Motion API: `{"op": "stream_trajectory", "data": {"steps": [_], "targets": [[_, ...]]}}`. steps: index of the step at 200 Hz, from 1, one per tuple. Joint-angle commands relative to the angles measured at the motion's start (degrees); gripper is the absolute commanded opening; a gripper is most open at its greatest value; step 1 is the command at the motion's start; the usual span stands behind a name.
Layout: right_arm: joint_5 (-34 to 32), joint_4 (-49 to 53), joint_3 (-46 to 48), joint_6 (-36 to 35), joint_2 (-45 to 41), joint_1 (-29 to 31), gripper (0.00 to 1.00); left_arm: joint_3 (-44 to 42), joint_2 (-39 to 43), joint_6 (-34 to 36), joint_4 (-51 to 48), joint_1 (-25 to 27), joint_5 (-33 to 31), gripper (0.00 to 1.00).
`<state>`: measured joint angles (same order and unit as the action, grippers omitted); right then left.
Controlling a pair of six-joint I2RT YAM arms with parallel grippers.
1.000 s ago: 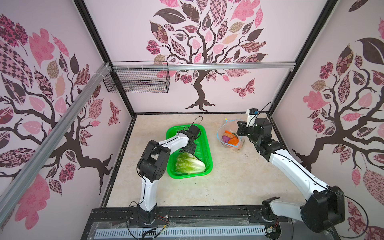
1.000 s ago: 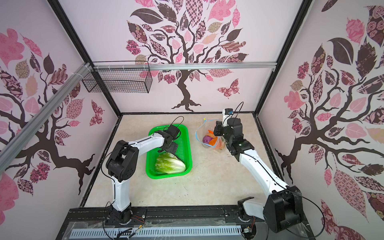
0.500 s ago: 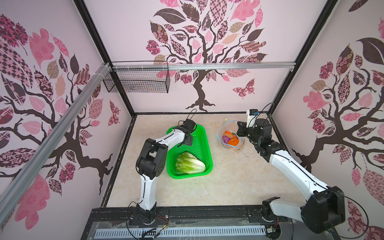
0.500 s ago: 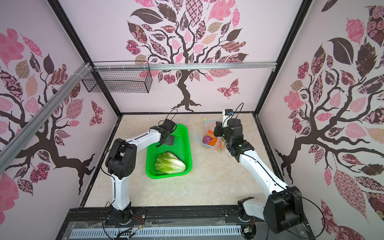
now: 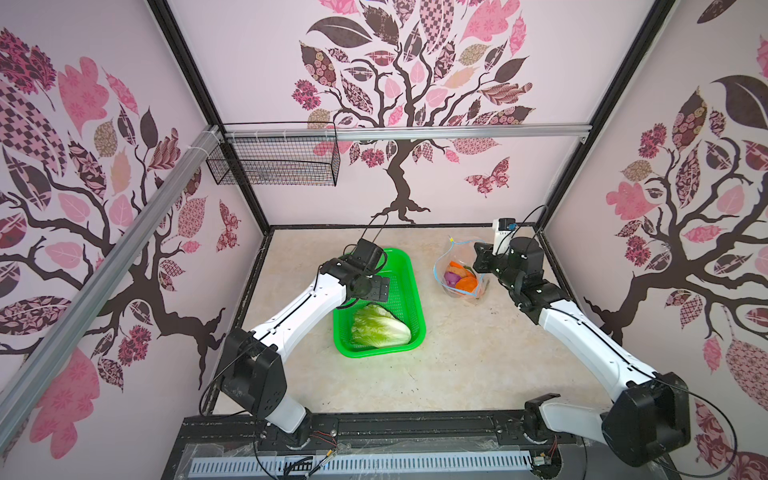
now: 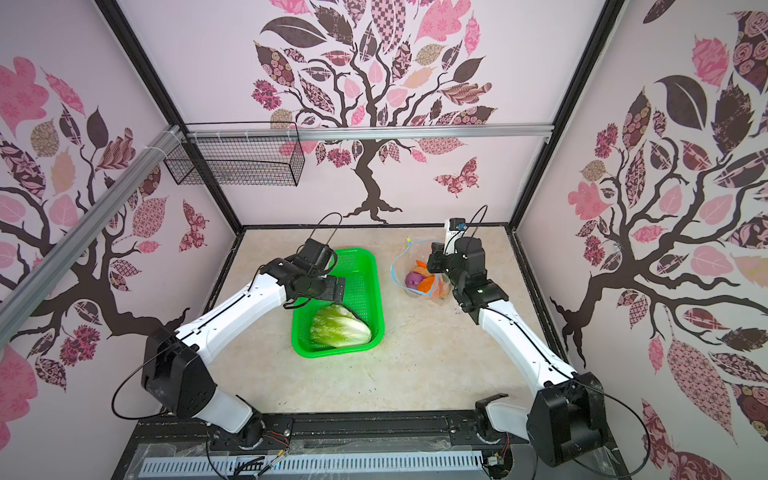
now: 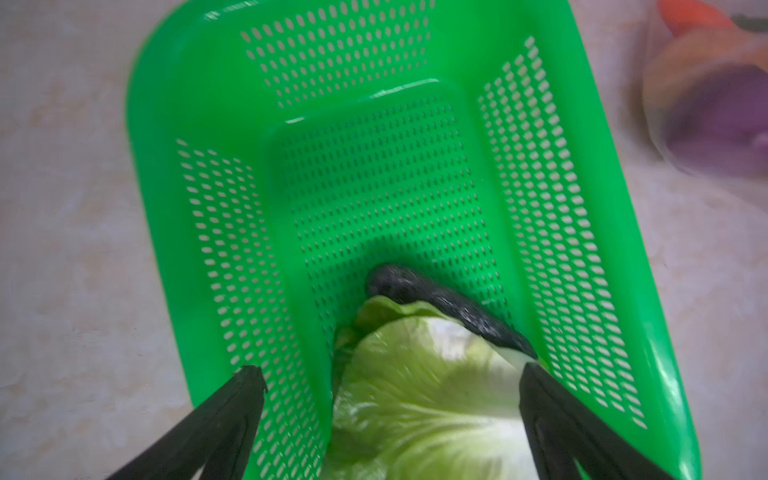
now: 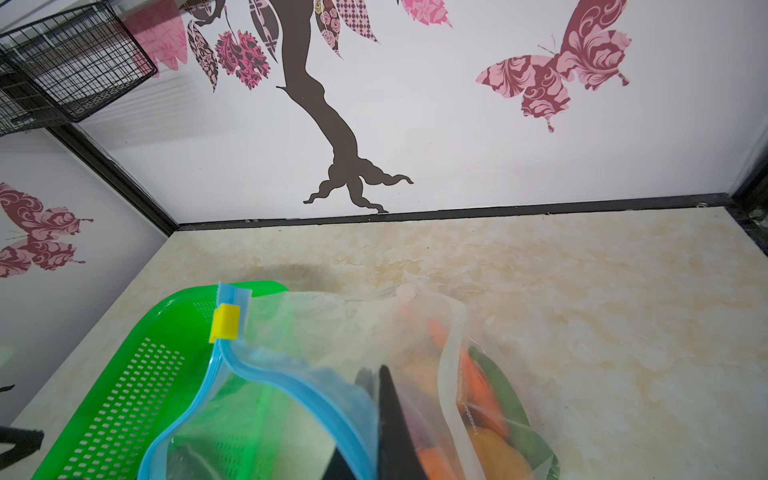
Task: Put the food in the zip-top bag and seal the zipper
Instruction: 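Lower the left gripper into the basket around the dark eggplant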
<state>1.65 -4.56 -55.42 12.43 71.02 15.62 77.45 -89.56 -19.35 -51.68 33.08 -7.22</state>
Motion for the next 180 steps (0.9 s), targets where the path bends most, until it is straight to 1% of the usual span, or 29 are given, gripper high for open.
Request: {"op": "stream_trajectory", "data": {"steps": [1, 24, 46, 67, 81, 99, 115, 136, 168, 180], "targets": [[0.52, -1.32, -0.42, 0.10, -1.19, -0.30, 0.00, -2.19, -0.35, 0.47, -6.99, 2.83, 4.09, 0.98], [0.70, -1.33, -0.39, 0.28, -1.34, -0.32, 0.00, -4.19, -0.19, 1.15, -10.10, 5.12, 1.76, 0.98], [1.16, -1.46, -0.45, 0.66, -1.28, -0.32, 0.00, -6.56, 0.57, 2.73, -10.71, 6.53, -0.46, 0.98], [1.64, -1.59, -0.40, 0.90, -1.17, -0.32, 0.00, -8.49, 1.05, 4.72, -9.37, 7.50, -4.23, 0.98], [1.78, -1.60, -0.51, 1.06, -1.06, -0.32, 0.00, -9.80, 0.82, 6.56, -6.86, 7.69, -4.84, 0.98], [1.87, -1.59, -0.56, 1.10, -0.98, -0.32, 0.00, -9.79, -1.24, 5.54, -4.96, 7.61, -7.94, 0.98], [1.80, -1.56, -0.42, 1.01, -1.05, -0.32, 0.00, -8.73, -3.80, 3.22, -2.99, 7.60, -11.20, 0.98], [1.60, -1.51, -0.37, 0.88, -1.19, -0.32, 0.00, -7.23, -5.91, -0.05, 0.00, 6.33, -13.11, 0.98], [1.45, -1.64, -0.20, 0.81, -1.50, -0.32, 0.00, -6.70, -6.25, -5.18, 6.17, 0.27, -12.18, 0.98], [1.45, -1.79, -0.16, 0.87, -1.48, -0.32, 0.00, -6.31, -6.39, -6.20, 8.81, -1.20, -12.15, 0.98]]}}
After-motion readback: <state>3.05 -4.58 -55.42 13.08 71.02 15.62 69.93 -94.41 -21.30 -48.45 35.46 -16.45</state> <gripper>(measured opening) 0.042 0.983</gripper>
